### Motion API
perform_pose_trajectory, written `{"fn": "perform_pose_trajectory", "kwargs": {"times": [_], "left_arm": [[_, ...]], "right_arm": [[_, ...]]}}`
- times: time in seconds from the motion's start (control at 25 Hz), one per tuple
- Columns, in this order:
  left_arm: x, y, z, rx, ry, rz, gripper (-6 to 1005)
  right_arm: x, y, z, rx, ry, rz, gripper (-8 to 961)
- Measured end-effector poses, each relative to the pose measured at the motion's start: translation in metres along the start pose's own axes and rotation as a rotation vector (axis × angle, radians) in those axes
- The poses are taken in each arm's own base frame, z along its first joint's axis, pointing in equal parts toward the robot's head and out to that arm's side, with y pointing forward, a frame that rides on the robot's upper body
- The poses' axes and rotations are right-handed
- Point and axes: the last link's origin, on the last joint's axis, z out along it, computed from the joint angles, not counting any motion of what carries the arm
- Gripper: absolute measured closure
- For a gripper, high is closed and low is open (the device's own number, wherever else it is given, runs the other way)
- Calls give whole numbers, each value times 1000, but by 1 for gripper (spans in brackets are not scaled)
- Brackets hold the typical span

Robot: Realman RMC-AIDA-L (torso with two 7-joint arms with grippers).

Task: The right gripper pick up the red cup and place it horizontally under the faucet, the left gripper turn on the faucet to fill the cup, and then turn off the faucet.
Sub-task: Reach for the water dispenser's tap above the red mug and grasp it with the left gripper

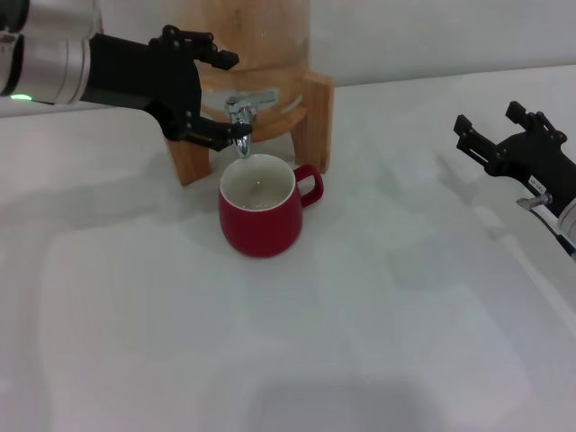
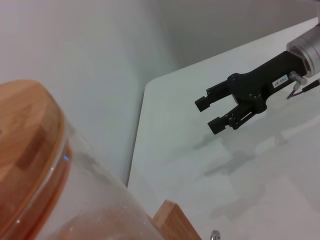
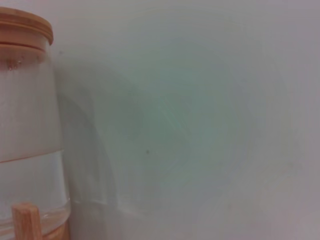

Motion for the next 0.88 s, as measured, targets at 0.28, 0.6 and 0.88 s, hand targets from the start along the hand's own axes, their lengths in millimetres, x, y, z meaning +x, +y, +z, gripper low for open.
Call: {"fn": "perform_pose_trajectory", "kwargs": {"times": [0.28,0.6,0.88], "left_arm": [[1,3,6,1,1,23,141],[4,12,17,-37,0,51,141],[5,14,20,-51,-4,63,141]], "right_arm": [[-1,2,1,-8,-2,-2,78],[0,3,0,-15,-2,-3,78],[1,2,-2,-11,2,-2,78]]}}
